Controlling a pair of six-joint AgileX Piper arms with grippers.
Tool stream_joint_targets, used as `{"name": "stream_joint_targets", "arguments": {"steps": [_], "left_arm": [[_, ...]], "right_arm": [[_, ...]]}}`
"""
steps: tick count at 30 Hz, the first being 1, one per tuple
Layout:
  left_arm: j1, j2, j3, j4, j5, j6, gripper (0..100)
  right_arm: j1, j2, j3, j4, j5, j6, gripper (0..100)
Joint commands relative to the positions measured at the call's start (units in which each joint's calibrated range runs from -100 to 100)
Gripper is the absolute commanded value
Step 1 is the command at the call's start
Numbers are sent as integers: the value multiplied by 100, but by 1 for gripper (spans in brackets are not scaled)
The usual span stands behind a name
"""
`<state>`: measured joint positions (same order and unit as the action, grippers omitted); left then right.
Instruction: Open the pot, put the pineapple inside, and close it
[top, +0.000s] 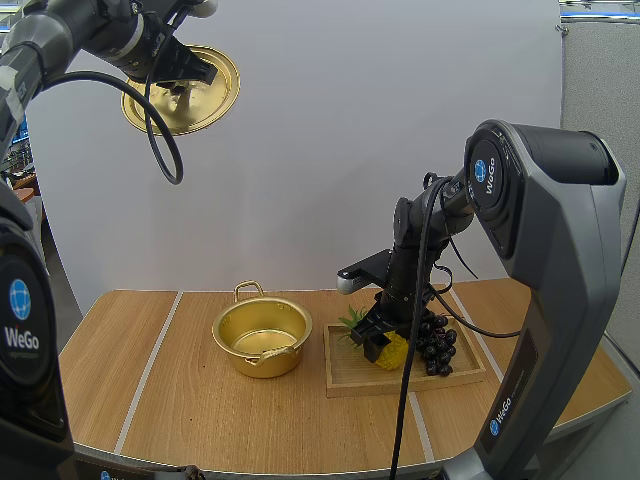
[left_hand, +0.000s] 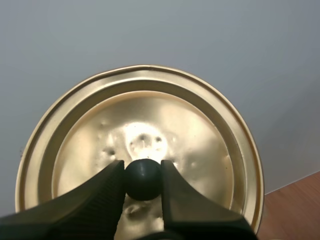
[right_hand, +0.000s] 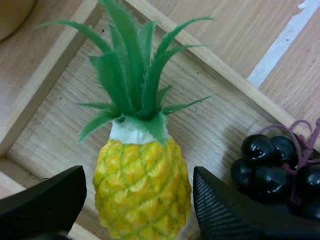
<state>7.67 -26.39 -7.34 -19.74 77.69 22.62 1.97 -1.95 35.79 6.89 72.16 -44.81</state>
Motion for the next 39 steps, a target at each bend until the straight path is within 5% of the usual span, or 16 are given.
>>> {"name": "stream_joint_targets", "arguments": {"steps": [1, 11, 16, 18, 31, 39], "left_arm": [[8, -16, -54, -98, -29, -52, 0], [8, -16, -54, -98, 49, -16, 0], [8, -16, -54, -98, 127, -16, 0], [8, -16, -54, -98, 163, -16, 0], [8, -16, -54, -98, 179, -16, 0], [8, -16, -54, -98, 179, -16, 0]], "right_arm": [[12, 217, 11, 29, -197, 10, 100], [14, 422, 11, 186, -222, -21, 95], [14, 422, 11, 267, -222, 10, 18], [14, 422, 11, 267, -222, 10, 0], [67, -812, -445, 542, 398, 10, 0], [652, -1608, -1029, 700, 528, 124, 0]]}}
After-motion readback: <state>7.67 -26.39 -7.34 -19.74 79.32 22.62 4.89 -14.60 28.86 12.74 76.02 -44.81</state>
